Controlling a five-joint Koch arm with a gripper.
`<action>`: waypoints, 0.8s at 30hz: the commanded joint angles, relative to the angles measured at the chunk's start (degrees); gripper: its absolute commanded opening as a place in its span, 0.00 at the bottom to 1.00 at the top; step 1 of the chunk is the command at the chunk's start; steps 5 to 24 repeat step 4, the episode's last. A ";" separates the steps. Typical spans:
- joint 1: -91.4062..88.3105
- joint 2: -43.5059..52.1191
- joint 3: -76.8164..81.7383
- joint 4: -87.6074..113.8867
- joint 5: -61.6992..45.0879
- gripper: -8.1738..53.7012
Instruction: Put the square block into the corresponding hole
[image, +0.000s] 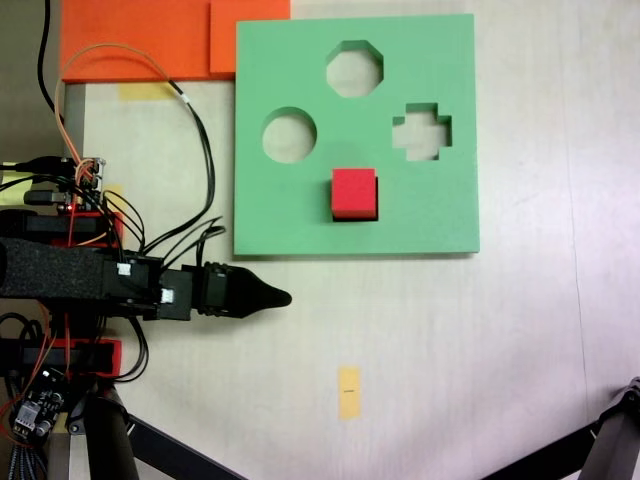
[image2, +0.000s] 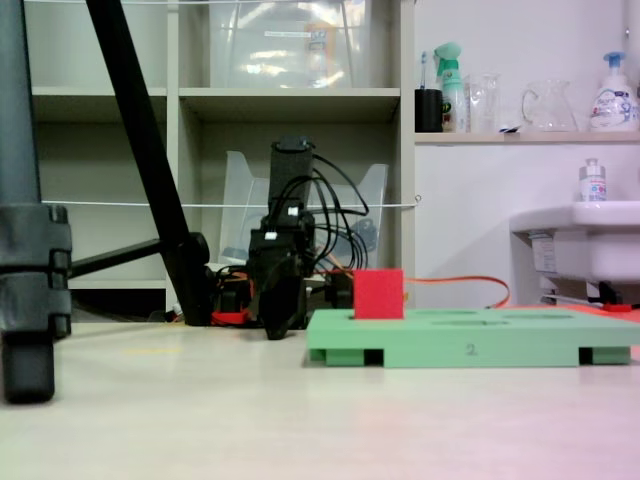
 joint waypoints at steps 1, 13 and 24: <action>0.35 4.39 3.69 2.11 0.18 0.68; 0.35 4.39 3.69 2.11 0.18 0.68; 0.35 4.39 3.69 2.11 0.18 0.68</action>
